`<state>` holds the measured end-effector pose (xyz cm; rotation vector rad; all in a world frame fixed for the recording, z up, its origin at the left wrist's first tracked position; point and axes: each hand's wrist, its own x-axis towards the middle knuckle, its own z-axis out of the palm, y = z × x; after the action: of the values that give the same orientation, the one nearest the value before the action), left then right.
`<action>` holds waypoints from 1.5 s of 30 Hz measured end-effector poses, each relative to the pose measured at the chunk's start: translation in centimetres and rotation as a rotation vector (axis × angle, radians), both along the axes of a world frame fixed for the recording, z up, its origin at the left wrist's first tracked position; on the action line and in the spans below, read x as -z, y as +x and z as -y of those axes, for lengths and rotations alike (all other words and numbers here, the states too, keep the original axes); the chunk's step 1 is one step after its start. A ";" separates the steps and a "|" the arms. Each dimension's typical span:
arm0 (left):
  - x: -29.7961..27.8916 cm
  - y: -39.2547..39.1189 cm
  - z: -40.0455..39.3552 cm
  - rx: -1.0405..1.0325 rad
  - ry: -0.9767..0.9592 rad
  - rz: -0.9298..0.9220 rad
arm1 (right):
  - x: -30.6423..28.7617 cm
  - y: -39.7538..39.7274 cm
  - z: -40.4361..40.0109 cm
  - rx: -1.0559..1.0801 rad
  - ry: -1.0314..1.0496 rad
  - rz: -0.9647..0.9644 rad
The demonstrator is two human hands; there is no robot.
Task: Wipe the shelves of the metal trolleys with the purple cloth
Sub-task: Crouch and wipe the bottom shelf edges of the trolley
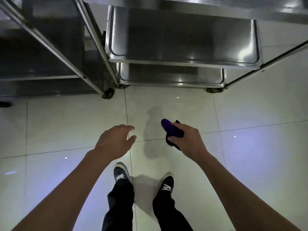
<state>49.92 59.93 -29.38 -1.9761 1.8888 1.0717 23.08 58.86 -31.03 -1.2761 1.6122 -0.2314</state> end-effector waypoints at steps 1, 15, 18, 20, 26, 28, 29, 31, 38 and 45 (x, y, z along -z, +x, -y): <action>1.6 0.8 1.0 0.009 -0.010 -0.008 | 1.6 0.8 0.5 0.016 -0.012 -0.008; 22.6 7.7 8.8 0.181 -0.132 -0.048 | 22.3 9.9 8.0 0.100 -0.113 -0.040; 28.4 8.5 10.5 0.154 -0.176 -0.051 | 27.4 10.2 10.7 0.103 -0.148 -0.039; 31.9 9.1 11.5 0.141 -0.216 -0.039 | 30.6 10.4 12.5 0.124 -0.176 -0.018; 38.9 8.8 17.0 0.126 -0.347 -0.070 | 37.2 10.9 18.3 0.169 -0.309 -0.005; 40.5 8.2 19.5 0.121 -0.382 -0.091 | 38.3 11.0 20.7 0.154 -0.364 -0.006; 41.2 7.9 20.8 0.111 -0.394 -0.101 | 38.7 11.0 22.0 0.153 -0.400 -0.017; 42.4 7.5 23.4 0.115 -0.444 -0.110 | 39.4 10.7 24.9 0.163 -0.475 -0.037; 46.3 7.4 30.6 0.145 -0.552 -0.007 | 43.2 10.2 33.8 0.141 -0.598 -0.093; 49.2 7.8 31.2 0.243 -0.546 0.096 | 48.9 11.4 34.1 -0.254 -0.514 -0.474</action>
<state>57.67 28.74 -78.63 -1.9181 2.4756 0.4125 34.44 24.79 -79.93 -2.0342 1.8237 -0.2007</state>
